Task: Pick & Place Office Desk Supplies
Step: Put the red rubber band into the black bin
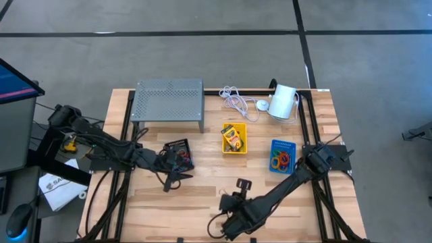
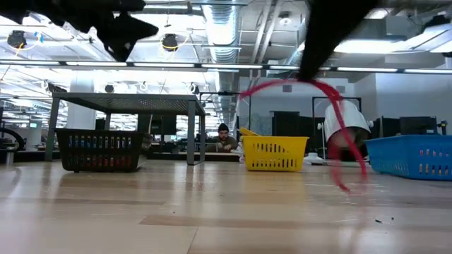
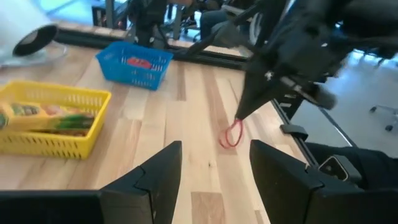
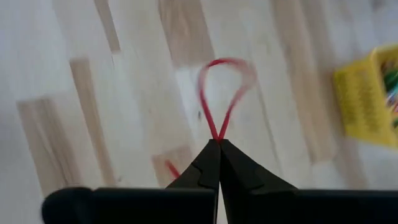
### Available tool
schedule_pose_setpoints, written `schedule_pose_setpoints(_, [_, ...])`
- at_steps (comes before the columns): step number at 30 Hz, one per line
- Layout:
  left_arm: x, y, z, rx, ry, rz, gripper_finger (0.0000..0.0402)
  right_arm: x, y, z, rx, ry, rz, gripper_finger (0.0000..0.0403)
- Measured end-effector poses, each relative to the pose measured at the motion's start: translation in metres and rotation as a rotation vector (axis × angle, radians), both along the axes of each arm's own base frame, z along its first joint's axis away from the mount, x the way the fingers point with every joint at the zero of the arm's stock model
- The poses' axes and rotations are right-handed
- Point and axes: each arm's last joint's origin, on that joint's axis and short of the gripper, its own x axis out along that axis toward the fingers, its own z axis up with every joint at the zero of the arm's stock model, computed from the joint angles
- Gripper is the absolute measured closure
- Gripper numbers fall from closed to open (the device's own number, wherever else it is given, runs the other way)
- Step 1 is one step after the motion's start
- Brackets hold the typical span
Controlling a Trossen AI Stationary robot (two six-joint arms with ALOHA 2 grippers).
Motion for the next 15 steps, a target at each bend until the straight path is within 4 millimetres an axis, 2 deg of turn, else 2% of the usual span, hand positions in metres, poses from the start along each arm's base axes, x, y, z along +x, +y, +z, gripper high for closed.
schedule_pose_setpoints(9, [0.016, 0.004, -0.016, -0.169, 0.05, 0.085, 0.0216, 0.017, -0.007, 0.04, -0.041, -0.108, 0.084, 0.0403])
schedule_pose_setpoints(15, [0.034, 0.004, -0.021, -0.34, -0.039, 0.058, 0.0216, 0.024, -0.014, 0.052, -0.066, -0.136, 0.107, 0.0403])
